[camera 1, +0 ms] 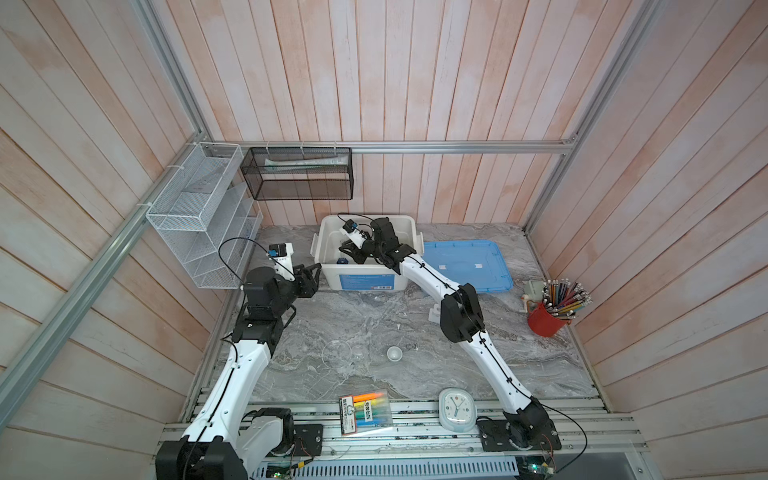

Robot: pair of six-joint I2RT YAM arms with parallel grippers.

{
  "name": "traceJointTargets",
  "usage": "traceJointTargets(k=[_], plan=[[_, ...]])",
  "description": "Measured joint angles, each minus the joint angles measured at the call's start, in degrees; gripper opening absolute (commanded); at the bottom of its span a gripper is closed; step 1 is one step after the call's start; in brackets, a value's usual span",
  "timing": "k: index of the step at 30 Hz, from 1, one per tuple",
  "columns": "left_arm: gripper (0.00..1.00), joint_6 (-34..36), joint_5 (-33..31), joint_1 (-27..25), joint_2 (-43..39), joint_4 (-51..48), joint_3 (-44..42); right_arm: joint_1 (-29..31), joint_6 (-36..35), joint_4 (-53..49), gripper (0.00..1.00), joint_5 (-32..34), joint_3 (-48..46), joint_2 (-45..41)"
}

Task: Organize the chemistry lab equipment
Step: 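Set the cylinder upright on the bin floor and open the right gripper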

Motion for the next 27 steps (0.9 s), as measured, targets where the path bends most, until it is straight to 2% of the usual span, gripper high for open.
traceJointTargets(k=[14, 27], plan=[[0.59, 0.0, 0.22, 0.0, 1.16, 0.02, 0.0, 0.15, -0.57, 2.75, 0.18, 0.46, -0.83, 1.11], [0.59, 0.0, 0.2, 0.0, 1.16, 0.04, 0.0, 0.22, -0.59, 3.56, 0.24, 1.11, -0.81, 1.16]])
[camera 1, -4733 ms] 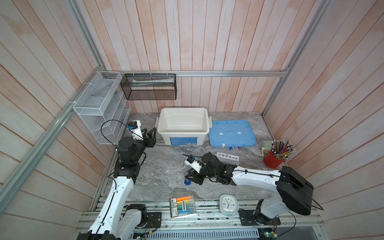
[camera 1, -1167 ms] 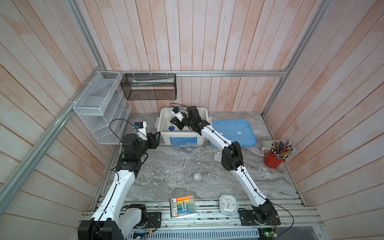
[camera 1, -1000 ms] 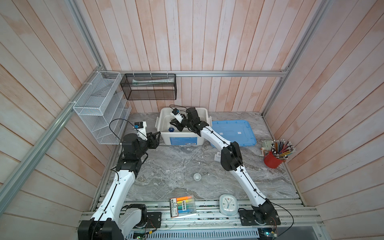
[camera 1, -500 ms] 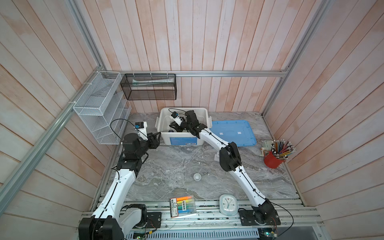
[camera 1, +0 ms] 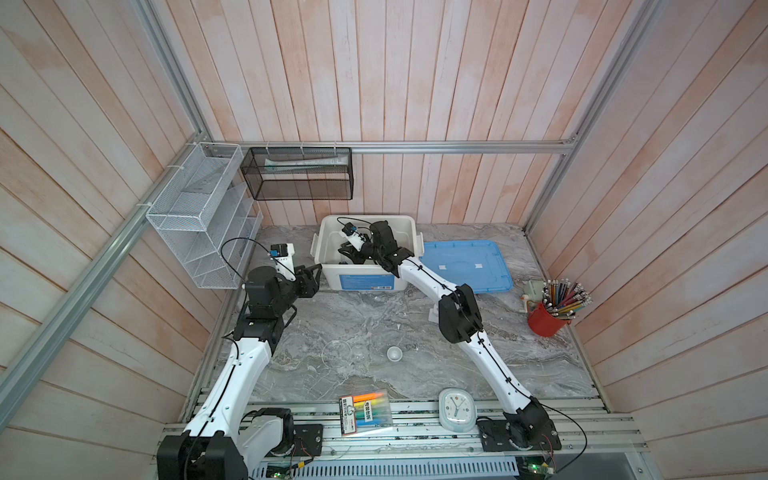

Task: Organize the chemistry lab equipment
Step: 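Set the cylinder upright on the bin floor and open the right gripper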

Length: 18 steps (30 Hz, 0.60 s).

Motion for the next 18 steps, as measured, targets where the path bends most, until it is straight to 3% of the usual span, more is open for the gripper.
traceJointTargets(k=[13, 18], plan=[[0.59, 0.0, 0.0, 0.0, -0.09, 0.0, 0.0, 0.11, 0.02, -0.02, 0.27, 0.42, 0.04, 0.0], [0.59, -0.02, -0.02, 0.0, -0.7, -0.02, 0.0, 0.13, 0.02, -0.68, 0.33, 0.39, 0.39, 0.0]])
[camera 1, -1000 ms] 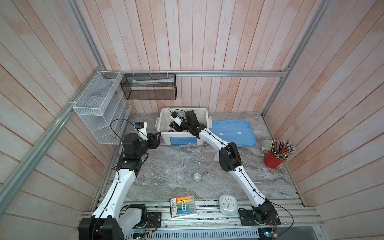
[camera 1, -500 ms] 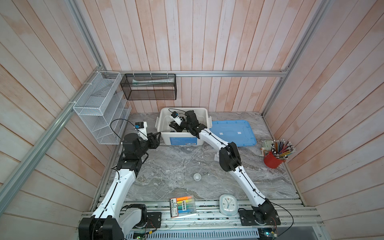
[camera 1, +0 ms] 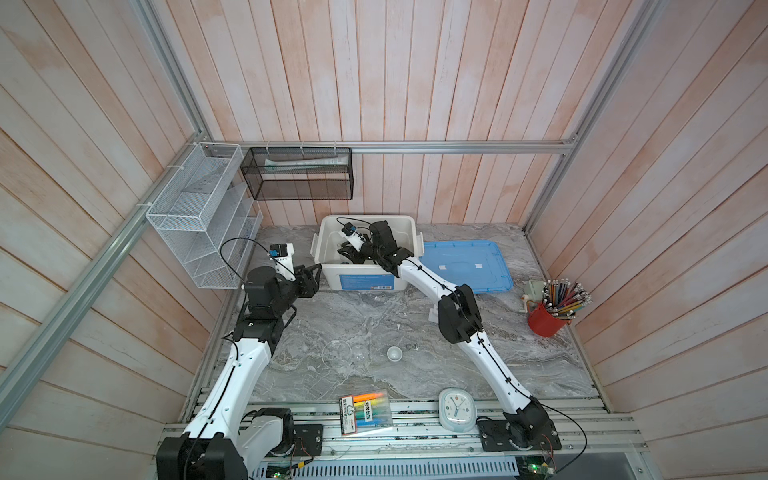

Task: Organize the chemistry lab equipment
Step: 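Set the cylinder upright on the bin floor and open the right gripper, then raise the right gripper while the left gripper reaches to the glass dish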

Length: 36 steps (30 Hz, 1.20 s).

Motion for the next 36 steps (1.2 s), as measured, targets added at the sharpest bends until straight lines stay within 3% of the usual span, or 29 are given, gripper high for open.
traceJointTargets(k=[8, 22, 26, 32, 36], plan=[[0.59, -0.87, 0.02, 0.04, -1.55, -0.02, 0.0, -0.22, -2.64, -3.13, 0.42, 1.68, -0.83, -1.75], [0.6, 0.76, 0.17, 0.37, -7.76, -5.64, -0.09, -1.22, -5.6, -2.8, 0.44, 7.61, -14.88, -25.44], [0.6, 3.93, 3.04, 0.48, -7.8, -11.1, -0.04, -1.49, -5.07, 0.61, 0.44, 10.4, -26.99, -37.11], [0.57, 7.19, 5.7, 0.35, -7.5, -16.92, -0.04, -3.41, -1.38, 9.11, 0.43, 13.75, -57.86, -61.05], [0.57, 11.41, 5.86, -1.31, -7.5, -20.94, 0.22, -5.4, 1.49, 12.66, 0.43, 16.5, -72.37, -73.35]])
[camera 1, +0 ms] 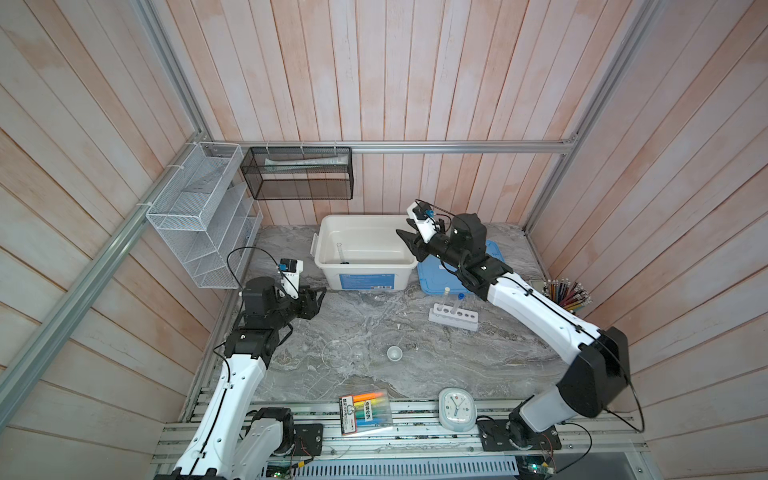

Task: Organize the chemistry lab equipment
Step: 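Raise the right gripper while the left gripper reaches to the glass dish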

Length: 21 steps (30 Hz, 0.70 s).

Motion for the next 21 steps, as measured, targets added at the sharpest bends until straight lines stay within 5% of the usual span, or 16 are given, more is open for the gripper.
traceJointTargets(k=[8, 21], plan=[[0.53, 9.77, -3.06, -7.39, 5.66, -7.72, 5.2, -1.44, 5.25, 1.95, 0.43, 5.35, -18.69, -13.44], [0.49, 17.77, -10.32, -19.78, 15.21, -14.05, 3.93, -5.6, 6.27, 0.39, 0.43, 8.7, -22.77, -20.17]])
